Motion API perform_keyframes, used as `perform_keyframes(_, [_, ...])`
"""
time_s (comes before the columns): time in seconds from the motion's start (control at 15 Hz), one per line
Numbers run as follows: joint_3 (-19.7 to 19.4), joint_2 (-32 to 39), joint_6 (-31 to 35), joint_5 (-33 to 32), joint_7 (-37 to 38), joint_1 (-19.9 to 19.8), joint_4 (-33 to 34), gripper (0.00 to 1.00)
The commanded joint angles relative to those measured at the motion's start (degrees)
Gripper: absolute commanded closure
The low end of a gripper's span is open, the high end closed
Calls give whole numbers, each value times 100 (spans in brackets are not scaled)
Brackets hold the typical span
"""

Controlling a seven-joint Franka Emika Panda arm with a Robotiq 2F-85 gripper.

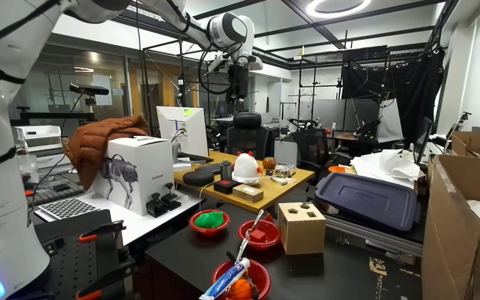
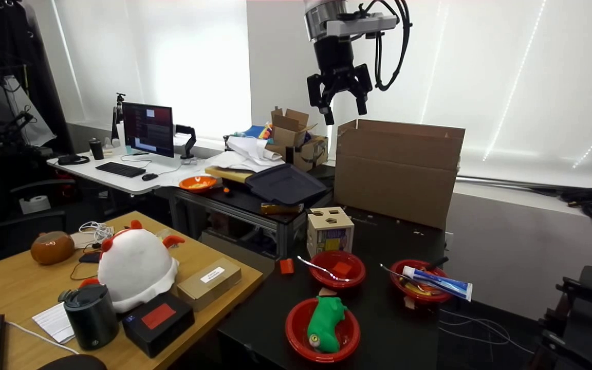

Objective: Move the empty red bowl forwards, place the green plush toy inside the bowl

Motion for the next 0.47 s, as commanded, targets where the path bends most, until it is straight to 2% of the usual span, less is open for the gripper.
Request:
perform_keyframes(0.0, [-14,-131,40,90,27,-24,-113,0])
perform_keyframes(0.4, [-20,2,-13,17,-1,4,23,0])
